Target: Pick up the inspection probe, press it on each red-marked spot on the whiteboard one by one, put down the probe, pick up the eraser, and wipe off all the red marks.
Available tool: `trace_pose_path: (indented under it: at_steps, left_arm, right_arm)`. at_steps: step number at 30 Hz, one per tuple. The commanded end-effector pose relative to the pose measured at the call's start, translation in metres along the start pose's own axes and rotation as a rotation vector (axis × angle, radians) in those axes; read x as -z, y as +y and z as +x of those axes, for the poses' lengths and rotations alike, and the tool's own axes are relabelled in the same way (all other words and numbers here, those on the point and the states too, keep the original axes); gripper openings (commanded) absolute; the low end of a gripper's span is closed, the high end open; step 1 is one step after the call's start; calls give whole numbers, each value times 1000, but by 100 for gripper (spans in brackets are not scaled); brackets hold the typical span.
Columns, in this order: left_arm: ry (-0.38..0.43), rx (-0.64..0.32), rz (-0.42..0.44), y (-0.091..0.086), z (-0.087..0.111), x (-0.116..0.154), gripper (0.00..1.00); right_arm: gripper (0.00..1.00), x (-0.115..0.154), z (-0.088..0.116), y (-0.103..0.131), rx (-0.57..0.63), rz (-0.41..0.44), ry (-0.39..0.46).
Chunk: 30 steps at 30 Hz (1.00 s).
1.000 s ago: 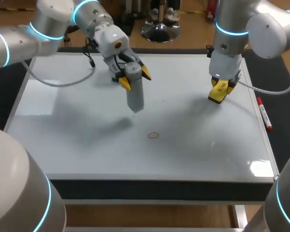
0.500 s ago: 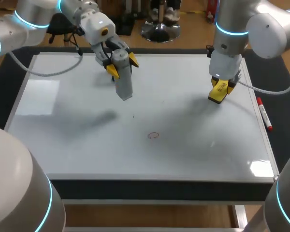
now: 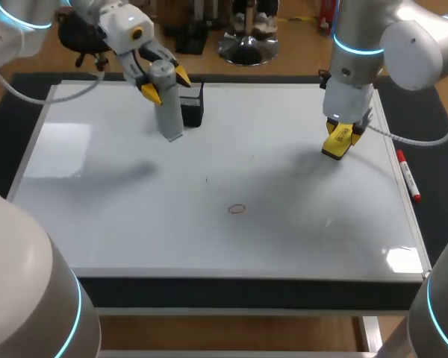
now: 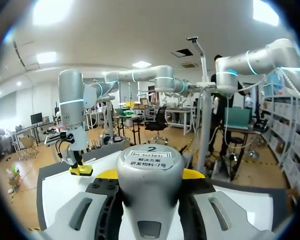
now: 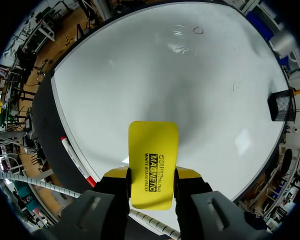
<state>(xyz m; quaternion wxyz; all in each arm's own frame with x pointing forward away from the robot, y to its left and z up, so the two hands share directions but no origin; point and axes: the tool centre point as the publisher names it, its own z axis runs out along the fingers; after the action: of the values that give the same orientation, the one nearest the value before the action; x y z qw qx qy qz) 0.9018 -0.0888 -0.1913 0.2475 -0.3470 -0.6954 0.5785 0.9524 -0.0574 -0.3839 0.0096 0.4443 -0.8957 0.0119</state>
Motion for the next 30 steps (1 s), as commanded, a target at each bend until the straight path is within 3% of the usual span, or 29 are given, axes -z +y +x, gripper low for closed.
trace_pose_path:
  at_steps: [1,14,30]
  left_arm:
    - [2,4,6,3,3,17,0]
    - [-29,34,33,18,19,61,0]
    - [-64,79,43,33,33,87,0]
  right_arm:
    - [0,1,0,-1,2,0,4]
    - [0,1,0,-1,2,0,4]
    - [0,1,0,-1,2,0,4]
